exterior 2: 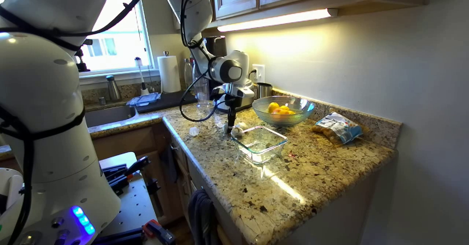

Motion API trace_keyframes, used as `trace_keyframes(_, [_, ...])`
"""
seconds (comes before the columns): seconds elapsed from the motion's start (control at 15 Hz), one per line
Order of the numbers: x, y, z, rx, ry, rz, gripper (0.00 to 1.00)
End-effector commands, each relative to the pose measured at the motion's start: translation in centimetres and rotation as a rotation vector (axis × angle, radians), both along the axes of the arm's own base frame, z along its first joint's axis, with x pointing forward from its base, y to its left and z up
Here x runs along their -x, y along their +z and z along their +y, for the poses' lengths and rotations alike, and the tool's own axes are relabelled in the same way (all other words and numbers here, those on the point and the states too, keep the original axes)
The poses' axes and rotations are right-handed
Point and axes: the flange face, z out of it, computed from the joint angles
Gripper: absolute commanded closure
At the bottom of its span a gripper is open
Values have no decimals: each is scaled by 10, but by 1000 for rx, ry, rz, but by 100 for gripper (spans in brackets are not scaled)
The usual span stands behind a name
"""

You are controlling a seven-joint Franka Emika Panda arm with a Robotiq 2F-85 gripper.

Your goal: Put all the garlic in the square bowl

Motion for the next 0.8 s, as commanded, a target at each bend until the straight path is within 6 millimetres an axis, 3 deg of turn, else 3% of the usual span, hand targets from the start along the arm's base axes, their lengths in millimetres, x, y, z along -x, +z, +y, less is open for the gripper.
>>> trace_keyframes(0.0, [0,14,-6,-26,-26,5,79])
trace_keyframes(0.2, [1,27,-13,-56,-22,13,91])
trace_keyframes(0.4, [1,43,-21,-73,-4,18,88])
trace_keyframes(0.47, [0,48,-23,-77,1,16,68])
trace_keyframes(0.53, [0,54,-26,-81,5,13,86])
trace_keyframes(0.73, [-2,75,-35,-81,11,-8,87])
